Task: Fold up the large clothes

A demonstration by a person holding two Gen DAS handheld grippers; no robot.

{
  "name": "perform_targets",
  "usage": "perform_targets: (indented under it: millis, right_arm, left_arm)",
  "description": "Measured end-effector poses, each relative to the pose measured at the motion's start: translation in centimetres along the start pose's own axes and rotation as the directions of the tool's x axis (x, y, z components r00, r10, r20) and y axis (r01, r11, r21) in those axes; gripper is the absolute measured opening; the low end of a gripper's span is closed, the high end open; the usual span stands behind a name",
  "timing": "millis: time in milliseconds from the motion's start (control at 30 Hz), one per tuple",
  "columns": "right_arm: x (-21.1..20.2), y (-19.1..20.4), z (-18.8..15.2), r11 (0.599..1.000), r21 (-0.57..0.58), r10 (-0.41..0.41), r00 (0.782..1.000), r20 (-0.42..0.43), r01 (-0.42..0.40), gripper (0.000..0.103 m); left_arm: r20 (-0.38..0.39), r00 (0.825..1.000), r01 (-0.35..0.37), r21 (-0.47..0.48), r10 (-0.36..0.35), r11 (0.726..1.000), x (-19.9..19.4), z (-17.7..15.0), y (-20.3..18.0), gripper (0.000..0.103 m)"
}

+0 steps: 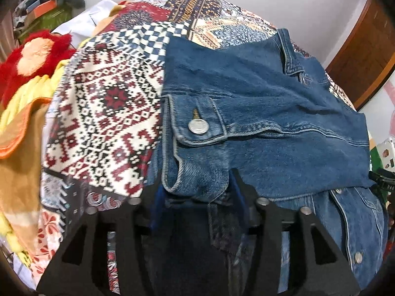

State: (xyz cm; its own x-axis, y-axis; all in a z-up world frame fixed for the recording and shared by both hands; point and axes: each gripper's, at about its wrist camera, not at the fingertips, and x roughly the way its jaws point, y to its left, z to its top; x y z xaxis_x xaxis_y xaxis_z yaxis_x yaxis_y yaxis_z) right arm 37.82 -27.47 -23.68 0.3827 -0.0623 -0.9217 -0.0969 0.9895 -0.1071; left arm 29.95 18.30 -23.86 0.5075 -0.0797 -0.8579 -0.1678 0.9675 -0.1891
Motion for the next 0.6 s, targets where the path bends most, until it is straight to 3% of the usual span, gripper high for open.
perform_targets:
  millis: [133, 367, 500, 600]
  right_arm:
    - [-1.2, -0.5, 0.2, 1.000, 0.009, 0.003, 1.000, 0.020, -0.003, 0.093]
    - [-6.0, 0.6, 1.9, 0.994, -0.015, 0.106, 0.985, 0.133, -0.105, 0.093]
    - [-8.5, 1.8, 3.7, 0.993, -0.065, 0.113, 0.973, 0.200, -0.102, 0.093]
    - [-9.5, 2.4, 5.3, 0.995, -0.088, 0.070, 0.966, 0.250, -0.050, 0.093]
  left_arm:
    - [0.019, 0.998, -0.067, 0.025, 0.066, 0.997, -2.4, -0.1, 0.8, 0.064]
    - [0.081, 0.986, -0.148, 0.056, 0.144, 0.987, -6.2, 1.8, 2.0, 0.067]
    - [0.132, 0.982, -0.146, 0.069, 0.136, 0.987, -7.4, 4.1, 1.7, 0.082]
    - [0.159, 0.981, -0.127, 0.079, 0.113, 0.989, -7.7, 5.9, 1.2, 0.085]
